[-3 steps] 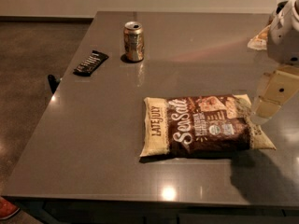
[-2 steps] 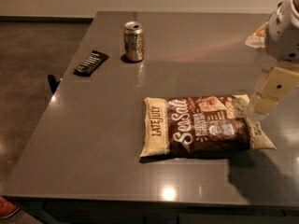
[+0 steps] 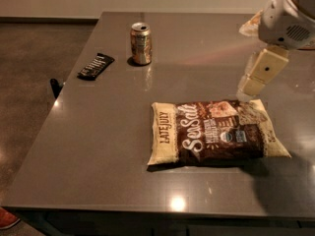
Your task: Knock orange can over
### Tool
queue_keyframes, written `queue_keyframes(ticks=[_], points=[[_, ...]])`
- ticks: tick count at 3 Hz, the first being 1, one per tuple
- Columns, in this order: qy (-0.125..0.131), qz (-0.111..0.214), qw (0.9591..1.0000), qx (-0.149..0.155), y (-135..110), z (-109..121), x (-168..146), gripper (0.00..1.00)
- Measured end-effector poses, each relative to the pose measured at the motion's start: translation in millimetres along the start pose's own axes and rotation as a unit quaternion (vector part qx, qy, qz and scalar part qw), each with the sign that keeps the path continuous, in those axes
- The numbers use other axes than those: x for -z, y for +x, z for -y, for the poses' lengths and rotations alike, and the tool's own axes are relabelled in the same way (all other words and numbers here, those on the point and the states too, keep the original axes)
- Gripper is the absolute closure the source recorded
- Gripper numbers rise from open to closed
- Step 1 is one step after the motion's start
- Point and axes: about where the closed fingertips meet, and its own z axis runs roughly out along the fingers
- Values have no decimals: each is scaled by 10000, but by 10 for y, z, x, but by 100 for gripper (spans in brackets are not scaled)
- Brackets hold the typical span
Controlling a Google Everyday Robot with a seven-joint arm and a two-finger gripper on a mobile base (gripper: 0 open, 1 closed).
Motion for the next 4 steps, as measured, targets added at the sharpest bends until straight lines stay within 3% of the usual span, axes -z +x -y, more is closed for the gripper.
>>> queue_keyframes(ticks=[1,2,4], points=[[67,287,9993,-223,-143,340,-185,0],[92,710,9951,-682,-381,688,-417,0],[106,1612,9776,-1352,-1126,1174,-843,0]])
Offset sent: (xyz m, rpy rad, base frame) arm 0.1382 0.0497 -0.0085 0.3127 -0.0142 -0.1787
